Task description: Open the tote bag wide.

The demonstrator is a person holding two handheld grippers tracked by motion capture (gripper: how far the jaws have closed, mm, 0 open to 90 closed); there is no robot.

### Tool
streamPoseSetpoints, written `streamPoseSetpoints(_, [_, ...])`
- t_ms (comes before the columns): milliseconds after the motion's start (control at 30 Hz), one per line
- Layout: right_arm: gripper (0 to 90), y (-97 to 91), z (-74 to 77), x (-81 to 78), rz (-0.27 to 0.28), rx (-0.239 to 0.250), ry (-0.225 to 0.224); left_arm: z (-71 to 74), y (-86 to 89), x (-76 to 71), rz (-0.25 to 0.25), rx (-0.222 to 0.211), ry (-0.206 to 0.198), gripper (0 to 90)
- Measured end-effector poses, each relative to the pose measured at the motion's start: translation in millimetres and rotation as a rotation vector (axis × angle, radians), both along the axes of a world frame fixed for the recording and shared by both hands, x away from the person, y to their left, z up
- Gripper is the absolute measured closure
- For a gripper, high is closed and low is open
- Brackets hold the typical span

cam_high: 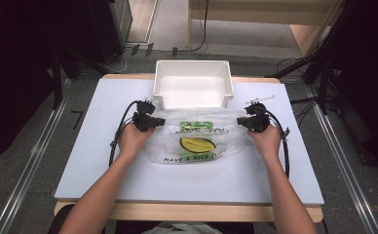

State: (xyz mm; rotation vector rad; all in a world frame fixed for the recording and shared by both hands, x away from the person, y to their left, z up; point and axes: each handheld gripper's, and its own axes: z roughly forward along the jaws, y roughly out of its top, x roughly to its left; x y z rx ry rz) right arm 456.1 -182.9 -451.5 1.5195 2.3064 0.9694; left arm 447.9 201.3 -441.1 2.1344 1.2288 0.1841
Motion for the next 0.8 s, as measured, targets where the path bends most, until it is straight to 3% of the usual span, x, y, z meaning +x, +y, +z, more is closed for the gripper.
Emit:
streamPoseSetpoints(100, [90.0,11.3,16.2,-5.4,0.042,0.002,-0.020,8.4,-6.0,-7.0,-0.042,0.001,-0.016,90.0])
streamPoseSetpoints(200, [90.0,28.5,31.4,-10.6,0.099,0.010,-0.055,11.2,-9.3,-11.0,-0.066,-0.011,0.002,90.0])
streamPoseSetpoints(233, [90.0,35.3,33.7,-10.4,0.114,0.012,-0.059,11.9,-10.6,-12.0,-0.069,-0.047,0.023,90.0])
streamPoseSetpoints(267, [90.0,38.9,34.5,-9.6,0.123,0.014,-0.061,12.4,-11.2,-12.3,-0.074,-0.079,0.035,90.0])
streamPoseSetpoints(433, [90.0,58.5,35.4,-2.4,0.155,0.065,-0.066,12.4,-16.0,-12.8,-0.080,-0.125,0.045,90.0])
streamPoseSetpoints(500, [90.0,67.4,35.5,2.3,0.168,0.070,-0.060,12.0,-19.1,-13.0,-0.086,-0.118,0.044,90.0])
streamPoseSetpoints(633, [90.0,85.5,35.8,11.1,0.193,0.091,-0.091,9.4,-24.8,-12.9,-0.091,-0.120,0.055,90.0])
streamPoseSetpoints(700, [90.0,92.7,35.3,15.7,0.207,0.072,-0.070,8.6,-26.6,-13.8,-0.092,-0.108,0.051,90.0])
streamPoseSetpoints(800, [90.0,103.6,33.4,21.0,0.223,0.071,-0.090,7.9,-25.4,-13.2,-0.097,-0.117,0.052,90.0])
